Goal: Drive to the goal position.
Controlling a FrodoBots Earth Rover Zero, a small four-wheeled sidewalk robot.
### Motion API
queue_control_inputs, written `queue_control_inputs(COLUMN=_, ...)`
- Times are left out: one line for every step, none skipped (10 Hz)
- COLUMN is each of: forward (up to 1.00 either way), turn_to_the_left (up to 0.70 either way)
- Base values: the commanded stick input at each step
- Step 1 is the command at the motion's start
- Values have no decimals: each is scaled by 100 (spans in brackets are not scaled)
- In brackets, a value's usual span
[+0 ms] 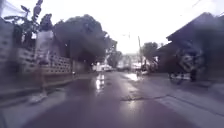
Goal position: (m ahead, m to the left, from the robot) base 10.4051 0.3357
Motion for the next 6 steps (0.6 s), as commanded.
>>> queue_control_inputs(forward=70, turn_to_the_left=-35)
queue_control_inputs(forward=70, turn_to_the_left=-35)
queue_control_inputs(forward=70, turn_to_the_left=-23)
queue_control_inputs(forward=70, turn_to_the_left=0)
queue_control_inputs(forward=70, turn_to_the_left=0)
queue_control_inputs(forward=70, turn_to_the_left=0)
